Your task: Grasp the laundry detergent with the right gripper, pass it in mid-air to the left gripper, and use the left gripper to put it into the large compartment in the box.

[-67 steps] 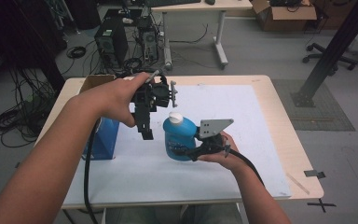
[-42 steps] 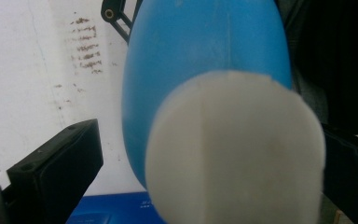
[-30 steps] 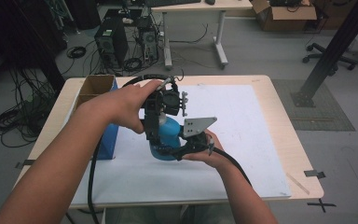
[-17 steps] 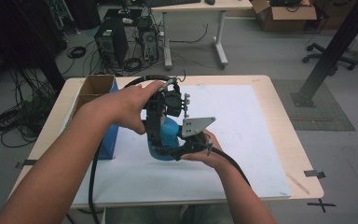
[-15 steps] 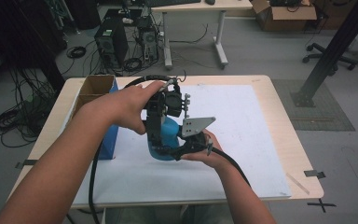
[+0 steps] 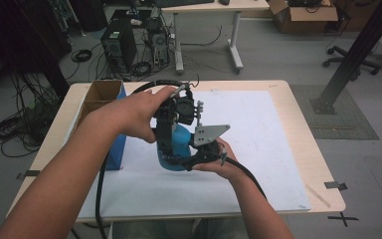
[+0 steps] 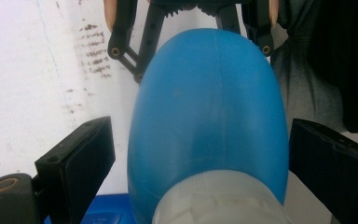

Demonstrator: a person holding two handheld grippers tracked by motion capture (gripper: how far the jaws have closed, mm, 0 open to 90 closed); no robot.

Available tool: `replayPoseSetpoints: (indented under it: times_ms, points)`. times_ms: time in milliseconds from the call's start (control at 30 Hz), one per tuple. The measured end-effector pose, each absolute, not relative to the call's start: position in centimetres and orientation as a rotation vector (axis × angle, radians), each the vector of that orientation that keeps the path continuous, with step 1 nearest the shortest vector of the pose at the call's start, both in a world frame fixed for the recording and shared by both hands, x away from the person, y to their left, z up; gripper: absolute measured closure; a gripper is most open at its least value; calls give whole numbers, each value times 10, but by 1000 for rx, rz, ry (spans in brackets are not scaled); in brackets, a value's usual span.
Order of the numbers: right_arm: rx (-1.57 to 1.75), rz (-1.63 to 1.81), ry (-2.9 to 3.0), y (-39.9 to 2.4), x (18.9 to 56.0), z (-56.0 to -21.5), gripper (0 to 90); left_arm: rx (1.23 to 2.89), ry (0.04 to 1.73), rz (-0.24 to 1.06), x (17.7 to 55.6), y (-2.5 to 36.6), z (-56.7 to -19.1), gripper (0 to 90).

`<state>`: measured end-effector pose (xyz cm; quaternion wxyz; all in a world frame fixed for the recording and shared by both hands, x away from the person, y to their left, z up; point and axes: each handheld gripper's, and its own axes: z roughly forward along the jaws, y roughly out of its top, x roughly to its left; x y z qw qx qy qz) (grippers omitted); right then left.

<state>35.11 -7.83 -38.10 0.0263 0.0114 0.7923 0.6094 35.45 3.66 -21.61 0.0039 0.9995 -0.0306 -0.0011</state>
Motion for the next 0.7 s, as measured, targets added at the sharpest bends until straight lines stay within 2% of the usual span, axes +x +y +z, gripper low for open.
replayPoseSetpoints:
  times_ms: [700]
  points:
    - [36, 1883, 2436, -77, 350, -379, 445, 3142, -108, 9, 349, 37, -213, 221]
